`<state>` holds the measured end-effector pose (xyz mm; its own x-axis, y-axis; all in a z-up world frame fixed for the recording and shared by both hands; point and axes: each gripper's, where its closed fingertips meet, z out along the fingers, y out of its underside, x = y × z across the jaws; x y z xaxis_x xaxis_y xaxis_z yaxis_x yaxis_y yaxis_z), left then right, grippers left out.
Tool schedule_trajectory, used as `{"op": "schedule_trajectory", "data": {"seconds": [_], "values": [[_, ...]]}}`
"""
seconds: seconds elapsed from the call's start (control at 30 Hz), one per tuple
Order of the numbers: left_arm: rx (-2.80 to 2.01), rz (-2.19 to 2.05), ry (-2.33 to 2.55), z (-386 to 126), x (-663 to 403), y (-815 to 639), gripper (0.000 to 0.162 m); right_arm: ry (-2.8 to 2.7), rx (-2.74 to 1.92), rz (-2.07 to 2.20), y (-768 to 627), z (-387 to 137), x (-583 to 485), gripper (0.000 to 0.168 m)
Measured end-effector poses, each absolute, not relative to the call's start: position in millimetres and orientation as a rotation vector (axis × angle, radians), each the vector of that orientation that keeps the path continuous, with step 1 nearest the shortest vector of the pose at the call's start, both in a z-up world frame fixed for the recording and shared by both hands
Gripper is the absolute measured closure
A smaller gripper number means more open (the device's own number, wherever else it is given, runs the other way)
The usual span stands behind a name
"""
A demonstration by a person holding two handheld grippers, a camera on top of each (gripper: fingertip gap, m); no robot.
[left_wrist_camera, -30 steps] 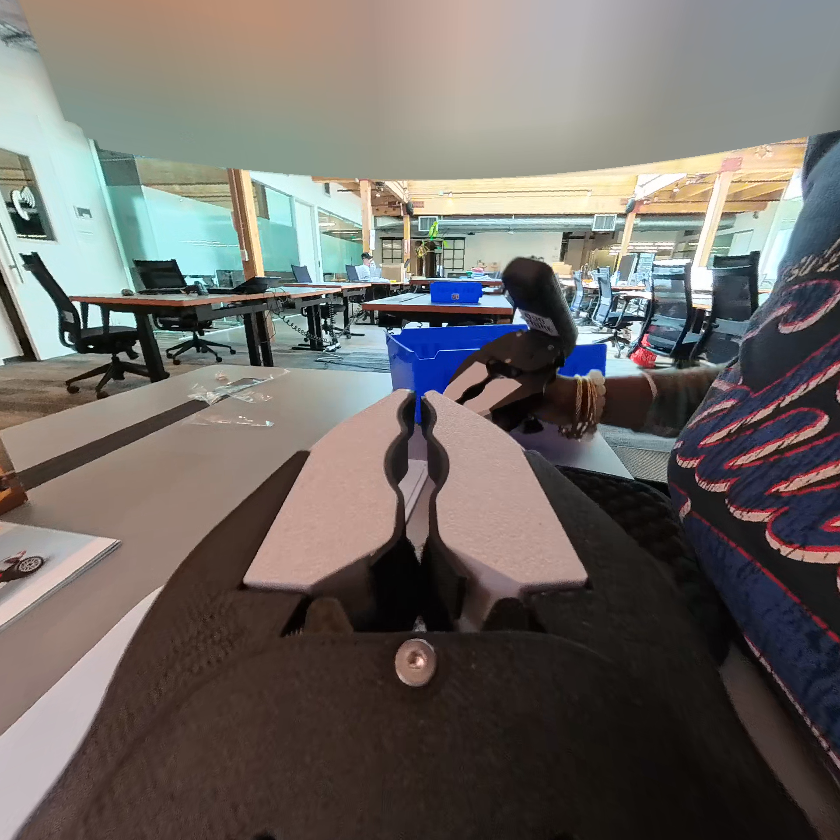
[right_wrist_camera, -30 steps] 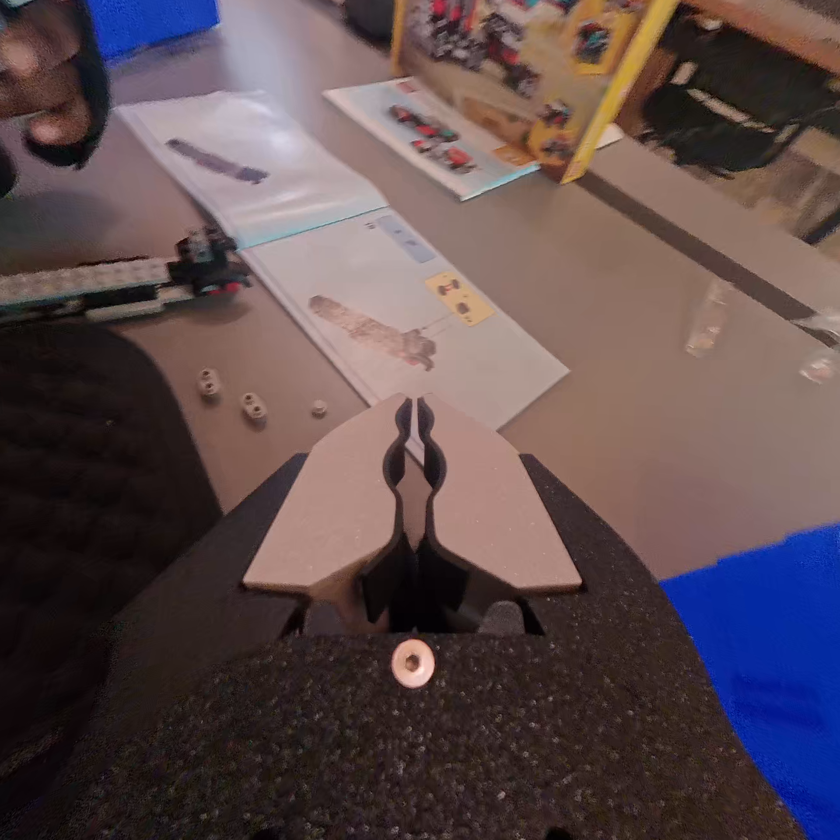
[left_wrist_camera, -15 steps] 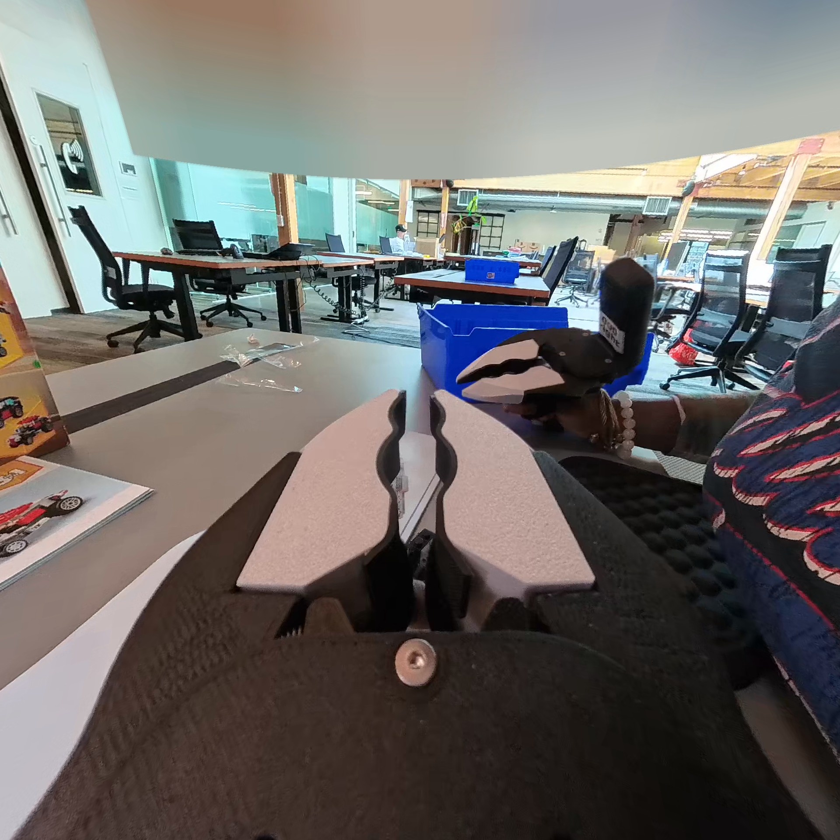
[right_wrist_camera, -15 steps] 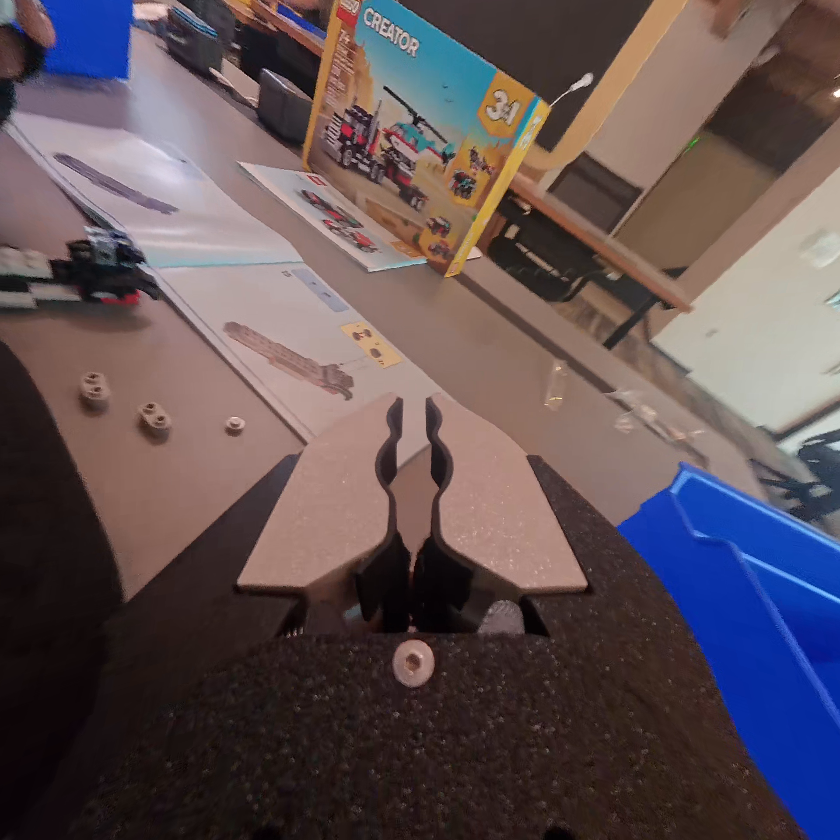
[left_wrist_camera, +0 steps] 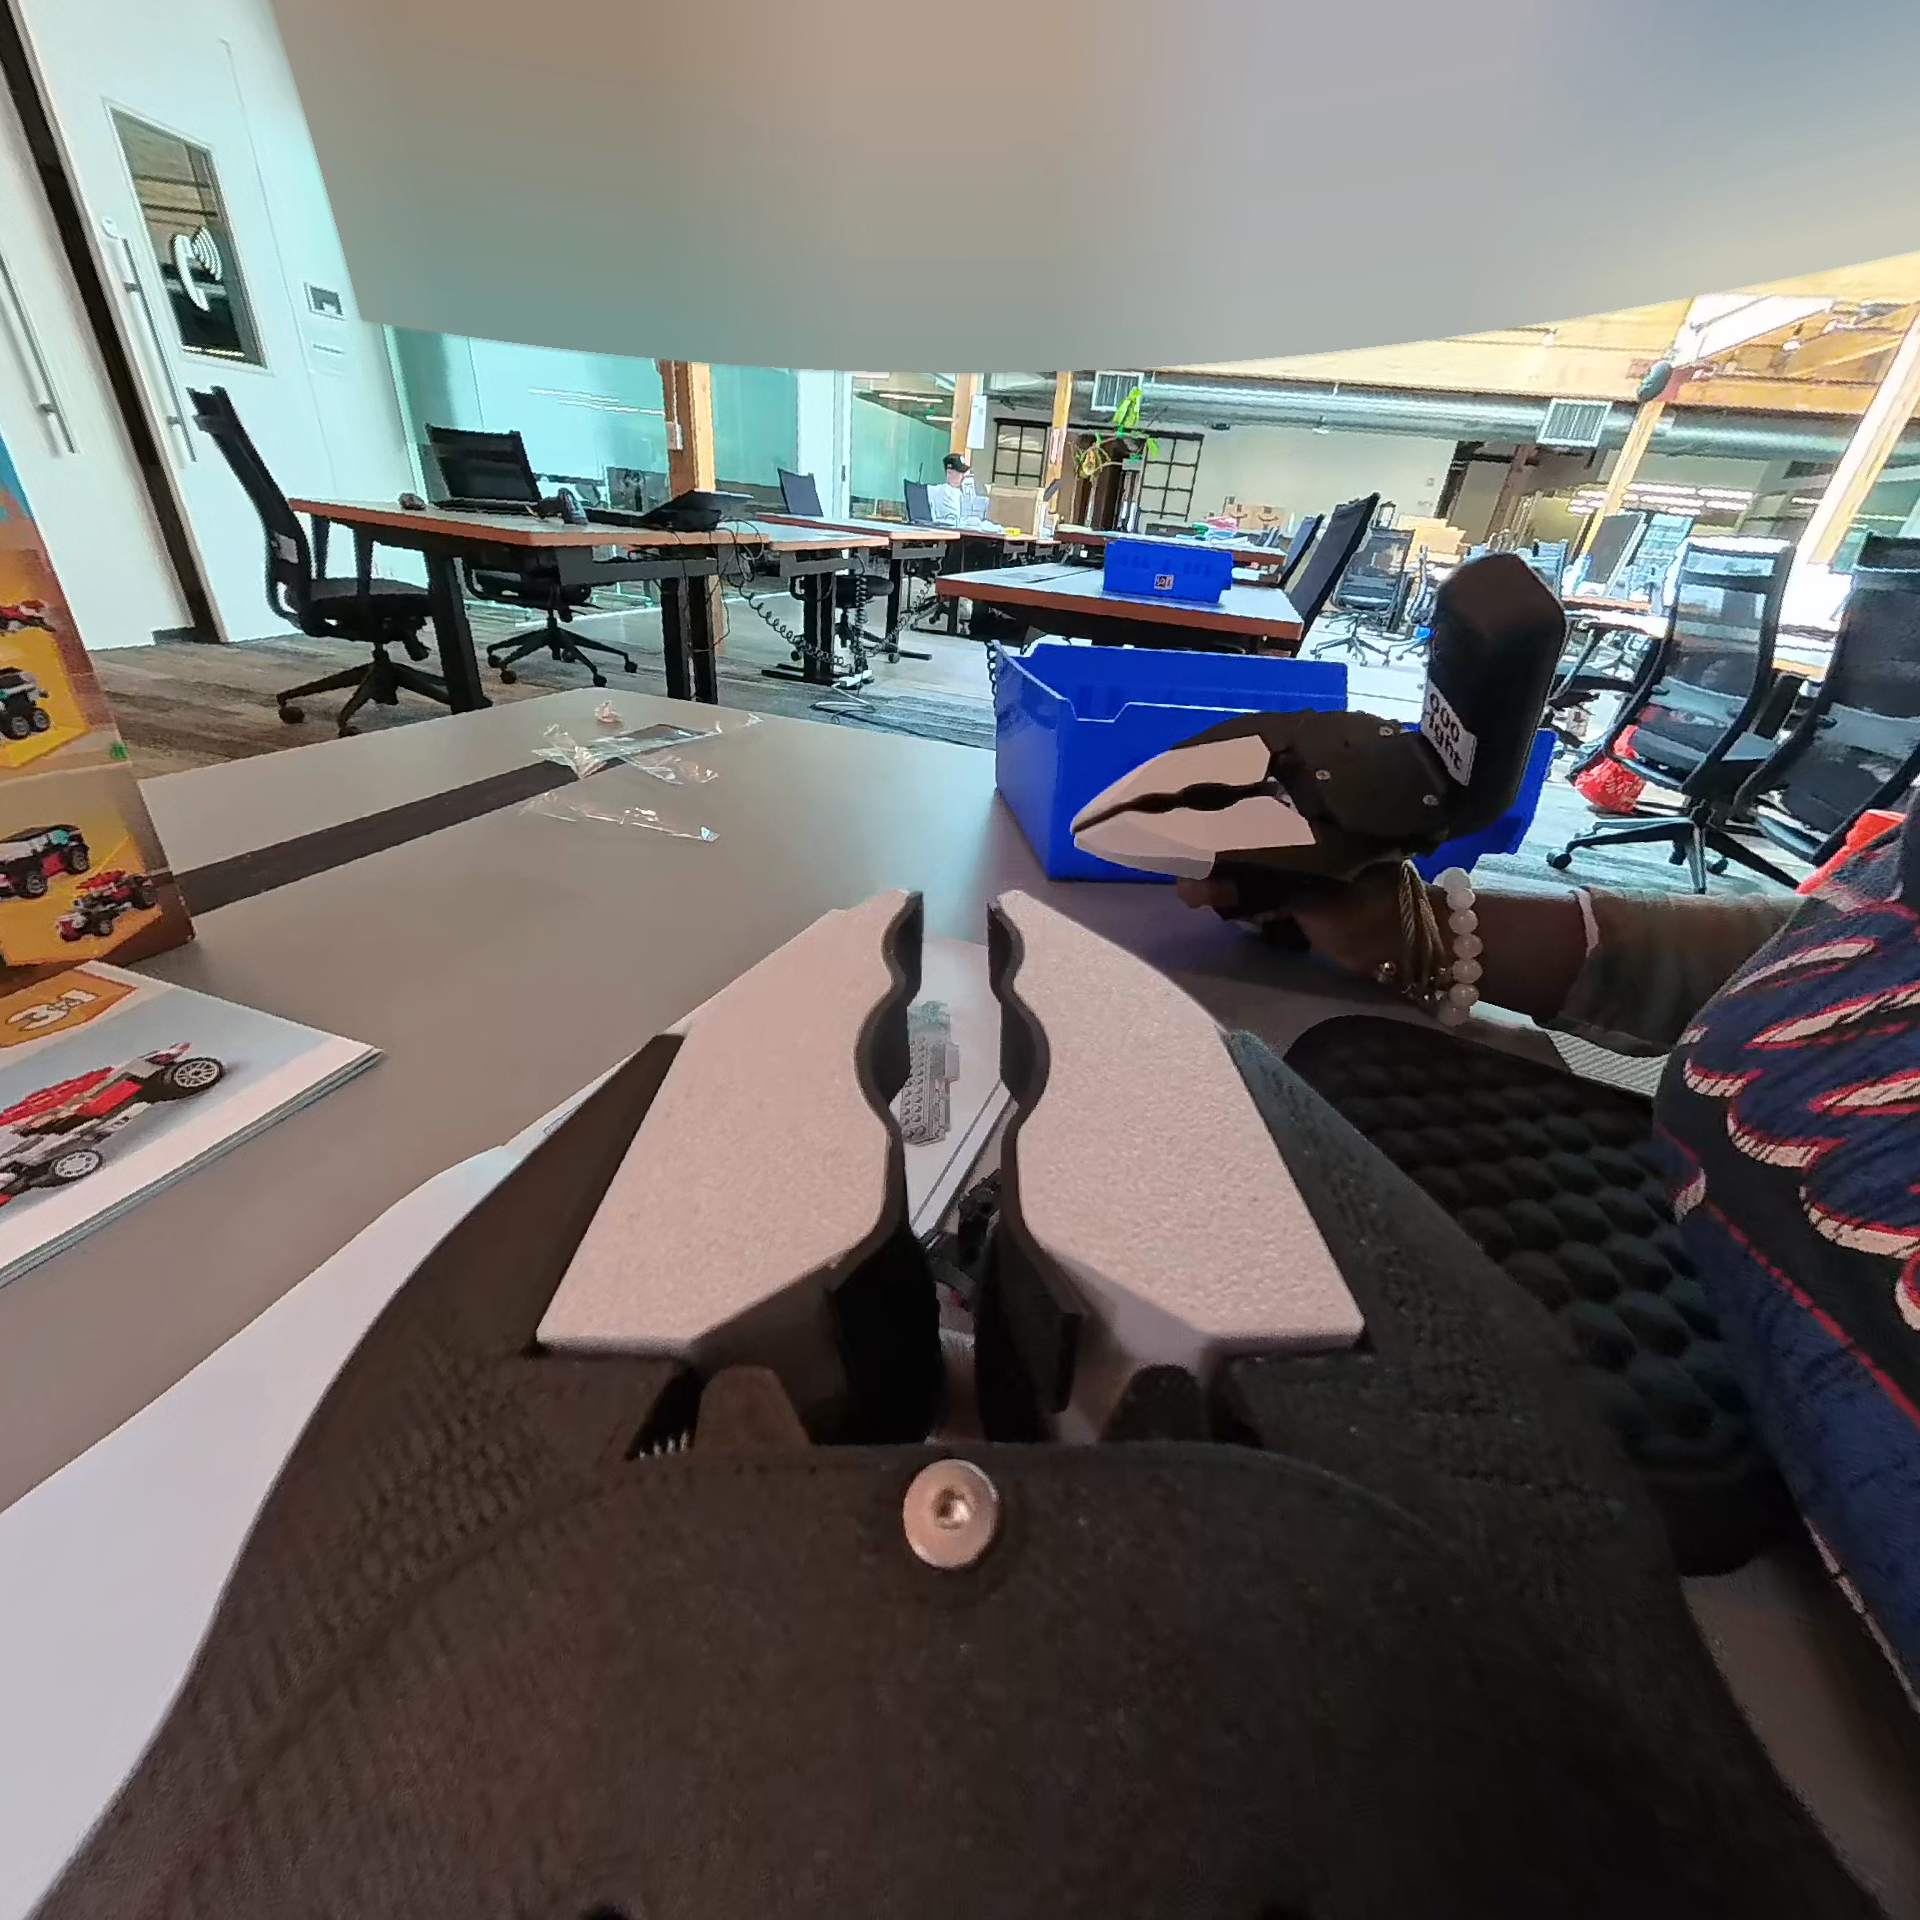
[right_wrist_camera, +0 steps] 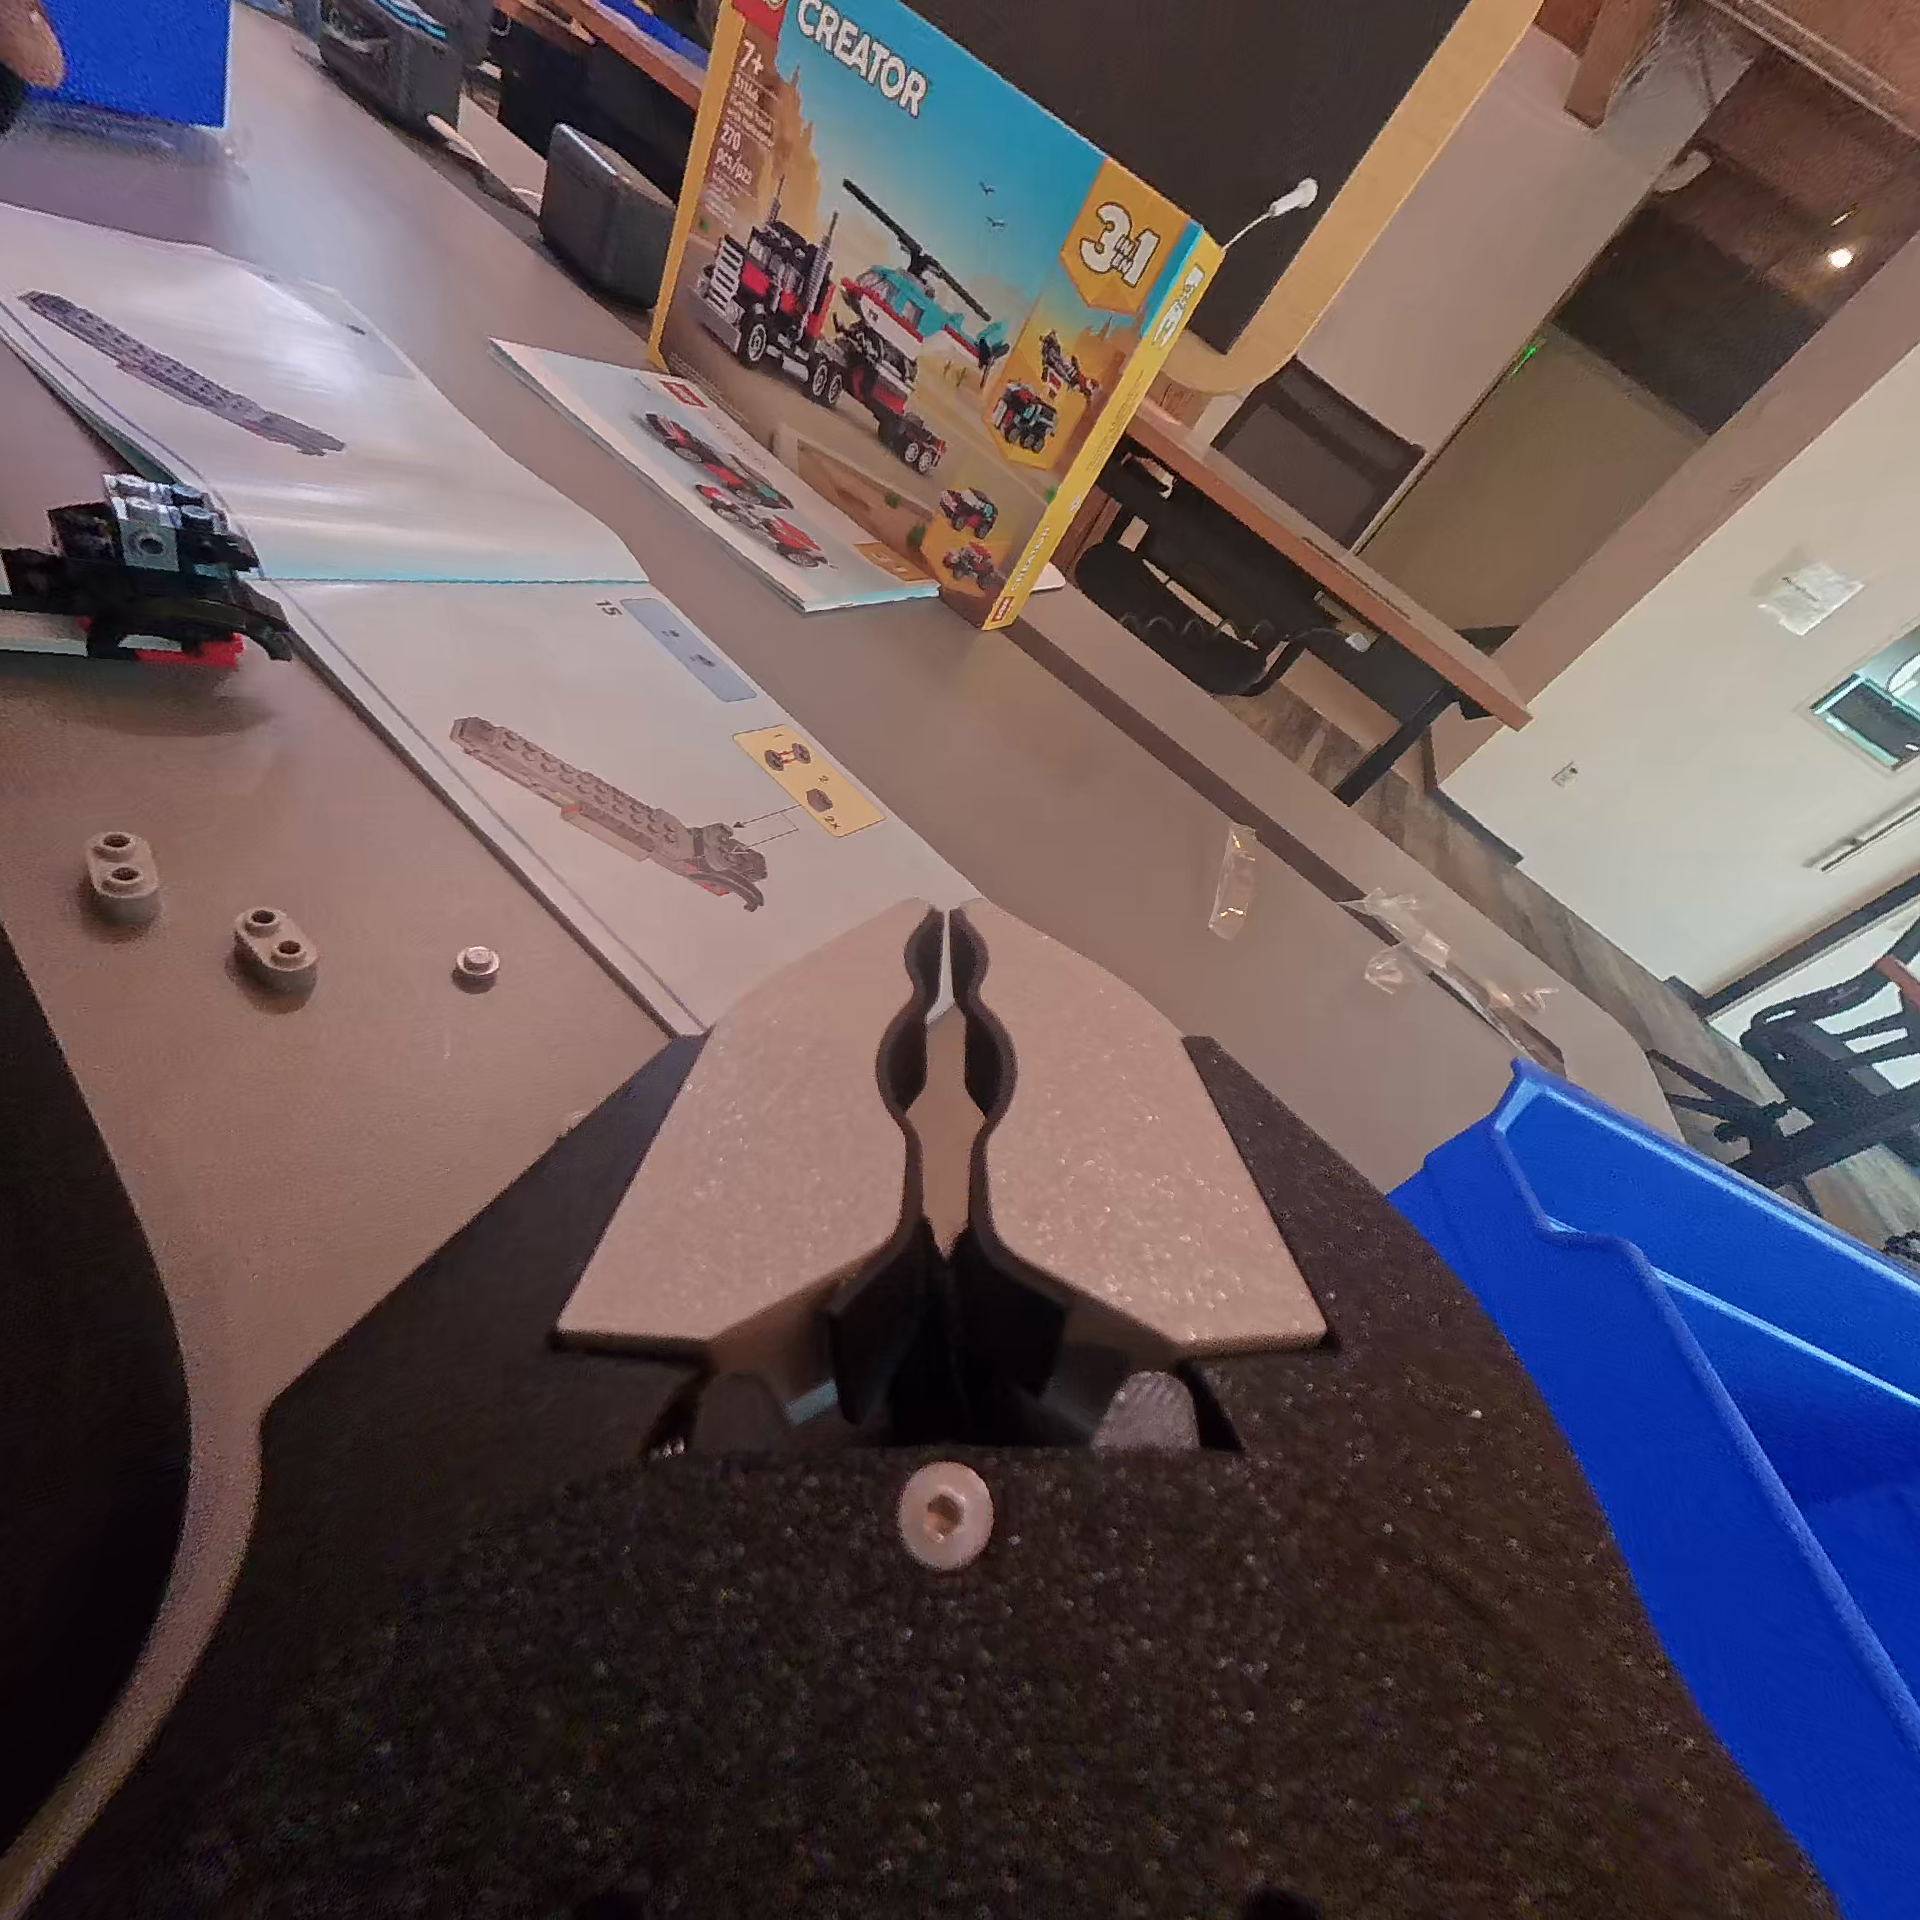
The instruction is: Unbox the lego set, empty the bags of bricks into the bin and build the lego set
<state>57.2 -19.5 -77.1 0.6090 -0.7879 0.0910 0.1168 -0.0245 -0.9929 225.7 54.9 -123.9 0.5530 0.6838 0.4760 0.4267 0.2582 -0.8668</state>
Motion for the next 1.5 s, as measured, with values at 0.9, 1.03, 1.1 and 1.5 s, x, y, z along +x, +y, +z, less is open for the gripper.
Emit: {"op": "schedule_trajectory", "data": {"seconds": [0.9,1.03,1.1,1.5], "values": [[-1.492,-0.782,0.677,-89.6,65.3,-20.9,0.148,-2.125,-1.860,0.443,2.8,-186.9,216.2,0.161],[-1.496,-0.787,0.677,-90.2,65.4,-20.7,0.148,-2.132,-1.853,0.445,2.5,-188.8,214.0,0.162],[-1.497,-0.785,0.677,-90.3,65.3,-20.7,0.148,-2.140,-1.858,0.444,2.6,-190.9,214.5,0.163],[-1.500,-0.791,0.686,-92.0,67.2,-20.9,0.147,-2.128,-1.844,0.445,2.1,-189.8,212.5,0.164]]}}
